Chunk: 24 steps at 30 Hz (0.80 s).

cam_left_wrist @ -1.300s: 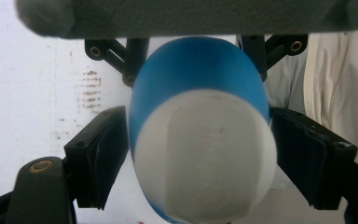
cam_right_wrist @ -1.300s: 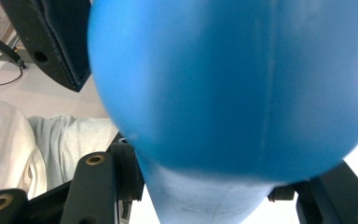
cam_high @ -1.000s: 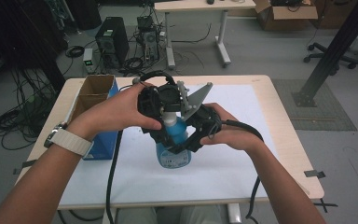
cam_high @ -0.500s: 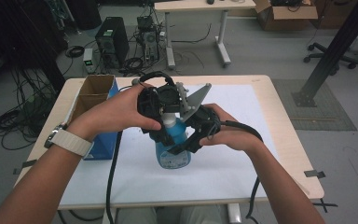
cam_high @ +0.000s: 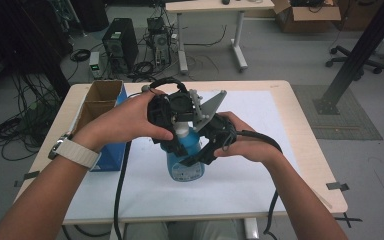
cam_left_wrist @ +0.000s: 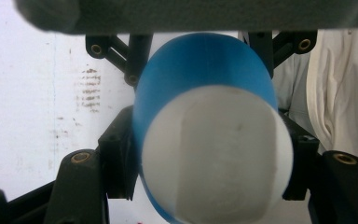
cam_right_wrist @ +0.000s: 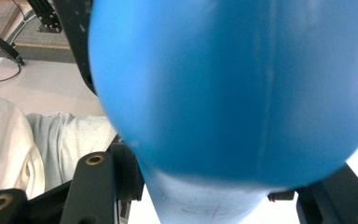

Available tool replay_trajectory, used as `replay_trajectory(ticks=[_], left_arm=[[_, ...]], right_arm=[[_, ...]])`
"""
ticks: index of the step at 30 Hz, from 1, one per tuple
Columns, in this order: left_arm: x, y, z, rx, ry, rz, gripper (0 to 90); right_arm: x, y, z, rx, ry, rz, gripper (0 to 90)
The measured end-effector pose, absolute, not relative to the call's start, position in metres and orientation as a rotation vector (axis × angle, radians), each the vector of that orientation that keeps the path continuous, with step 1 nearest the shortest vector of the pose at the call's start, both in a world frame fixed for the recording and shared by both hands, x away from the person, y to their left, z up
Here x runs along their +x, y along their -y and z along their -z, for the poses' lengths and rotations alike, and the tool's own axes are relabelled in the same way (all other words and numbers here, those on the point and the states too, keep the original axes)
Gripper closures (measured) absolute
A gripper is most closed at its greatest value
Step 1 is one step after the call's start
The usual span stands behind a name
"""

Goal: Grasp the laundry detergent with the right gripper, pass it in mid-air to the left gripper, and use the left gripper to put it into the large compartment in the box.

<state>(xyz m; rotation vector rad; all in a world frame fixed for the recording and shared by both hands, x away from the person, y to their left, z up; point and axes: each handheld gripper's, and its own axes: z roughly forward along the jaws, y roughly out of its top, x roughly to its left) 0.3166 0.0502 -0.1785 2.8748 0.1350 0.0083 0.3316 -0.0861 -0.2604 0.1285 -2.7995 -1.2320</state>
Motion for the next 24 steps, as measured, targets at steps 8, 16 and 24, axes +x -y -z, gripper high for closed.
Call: replay_trajectory(ticks=[8,16,24], left_arm=[[0.316,-0.049,0.176,2.874,-0.185,-0.011,37.7],[0.316,-0.051,0.174,2.894,-0.226,-0.028,37.7],[0.318,-0.059,0.169,2.897,-0.305,-0.045,37.7]], right_arm=[[0.332,0.087,0.26,0.146,2.794,1.261,43.0],[0.336,0.102,0.26,0.074,2.799,1.301,18.8],[0.343,0.126,0.27,-0.042,2.805,1.271,8.8]])
